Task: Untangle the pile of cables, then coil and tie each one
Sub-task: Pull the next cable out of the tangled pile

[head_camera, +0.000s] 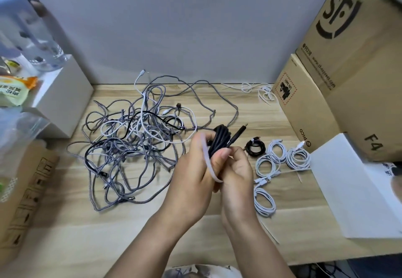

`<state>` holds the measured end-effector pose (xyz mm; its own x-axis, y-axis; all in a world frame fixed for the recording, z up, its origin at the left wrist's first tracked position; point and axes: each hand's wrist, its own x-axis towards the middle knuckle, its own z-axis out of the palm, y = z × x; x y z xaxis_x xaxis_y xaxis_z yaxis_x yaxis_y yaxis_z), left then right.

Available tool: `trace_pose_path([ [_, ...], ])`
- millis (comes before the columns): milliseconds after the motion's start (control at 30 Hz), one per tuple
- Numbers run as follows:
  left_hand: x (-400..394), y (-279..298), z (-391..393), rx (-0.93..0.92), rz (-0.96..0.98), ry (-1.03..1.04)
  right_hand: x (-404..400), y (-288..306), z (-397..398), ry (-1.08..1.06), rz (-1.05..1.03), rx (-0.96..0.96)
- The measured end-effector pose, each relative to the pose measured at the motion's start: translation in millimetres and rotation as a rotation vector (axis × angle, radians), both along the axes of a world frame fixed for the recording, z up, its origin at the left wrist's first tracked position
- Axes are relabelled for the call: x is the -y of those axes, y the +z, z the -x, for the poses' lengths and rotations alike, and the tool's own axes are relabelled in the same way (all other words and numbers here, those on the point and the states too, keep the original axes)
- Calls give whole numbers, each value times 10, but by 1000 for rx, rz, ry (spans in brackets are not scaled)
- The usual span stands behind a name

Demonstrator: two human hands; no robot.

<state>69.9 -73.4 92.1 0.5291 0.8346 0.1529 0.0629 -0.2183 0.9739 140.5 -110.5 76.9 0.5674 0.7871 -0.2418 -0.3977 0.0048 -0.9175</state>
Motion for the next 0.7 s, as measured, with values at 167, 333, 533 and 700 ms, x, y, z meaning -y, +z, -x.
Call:
trace_pose_path([
  [167,37,17,31,20,17,-116,31,55,-148,28,-40,-68],
  [333,23,10,60,-19,24,-139,83,110,-262,143,0,-136],
  [533,-14,15,98,-47,16,-119,111,136,-259,225,-17,-247],
  [700,-56,19,128,-102,-26,-52,122,211,-243,299,-64,-383],
])
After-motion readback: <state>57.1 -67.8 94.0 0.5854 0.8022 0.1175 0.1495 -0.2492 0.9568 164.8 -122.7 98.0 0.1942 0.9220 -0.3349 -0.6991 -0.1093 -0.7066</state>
